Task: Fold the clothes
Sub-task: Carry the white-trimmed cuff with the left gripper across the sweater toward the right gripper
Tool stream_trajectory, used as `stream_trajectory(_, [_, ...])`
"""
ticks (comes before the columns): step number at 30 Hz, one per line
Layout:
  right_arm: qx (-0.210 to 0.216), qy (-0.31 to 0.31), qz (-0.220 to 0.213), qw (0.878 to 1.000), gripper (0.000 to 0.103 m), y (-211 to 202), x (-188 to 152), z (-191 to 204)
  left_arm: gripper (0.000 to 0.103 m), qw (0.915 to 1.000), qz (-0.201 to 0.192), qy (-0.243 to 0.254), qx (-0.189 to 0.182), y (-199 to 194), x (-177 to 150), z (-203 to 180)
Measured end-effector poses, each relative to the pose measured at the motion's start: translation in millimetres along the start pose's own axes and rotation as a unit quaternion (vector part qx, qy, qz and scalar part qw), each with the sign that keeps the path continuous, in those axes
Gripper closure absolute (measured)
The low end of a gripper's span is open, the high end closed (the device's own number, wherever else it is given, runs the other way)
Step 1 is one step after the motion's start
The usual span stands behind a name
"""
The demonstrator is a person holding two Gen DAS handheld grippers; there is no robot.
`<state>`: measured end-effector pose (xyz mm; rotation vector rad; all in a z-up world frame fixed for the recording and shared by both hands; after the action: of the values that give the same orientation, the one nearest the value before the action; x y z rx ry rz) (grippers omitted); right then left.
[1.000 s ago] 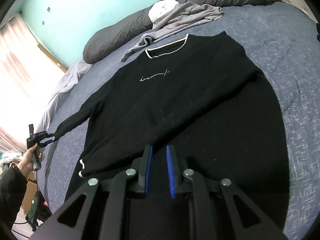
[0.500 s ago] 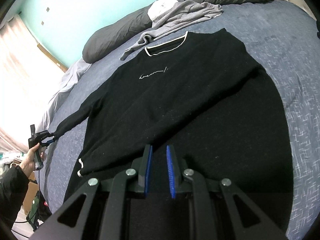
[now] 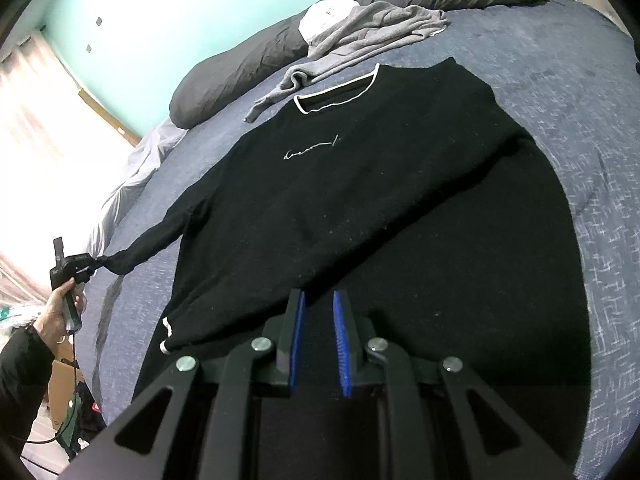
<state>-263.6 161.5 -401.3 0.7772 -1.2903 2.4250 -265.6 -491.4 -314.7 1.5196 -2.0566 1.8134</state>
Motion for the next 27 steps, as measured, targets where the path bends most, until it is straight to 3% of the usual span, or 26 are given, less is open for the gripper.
stream_trajectory(16, [0.026,0.035,-0.018,0.999,0.087,-18.8,7.8,-17.6,0.094,0.9927,-0.017,0.096,-0.071,-65.9,-9.0,-163.3])
stream_trajectory(27, [0.039,0.067,-0.04,0.996,0.083,-40.9,17.8,-41.1,0.094,0.9805,-0.009,0.162,-0.111,-93.3,-49.7,-286.9])
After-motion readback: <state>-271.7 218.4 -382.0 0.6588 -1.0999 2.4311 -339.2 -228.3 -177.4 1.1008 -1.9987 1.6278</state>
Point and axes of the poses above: each gripper's, at about its wrist camera, not at the fingertips, and y roughly the way its jaws point, z to its left, x to its top, the point moved 6 cm from there along y, roughly the way its jaws point, and after that the axes turned 4 degrees about -y, right-handed, at the moved point
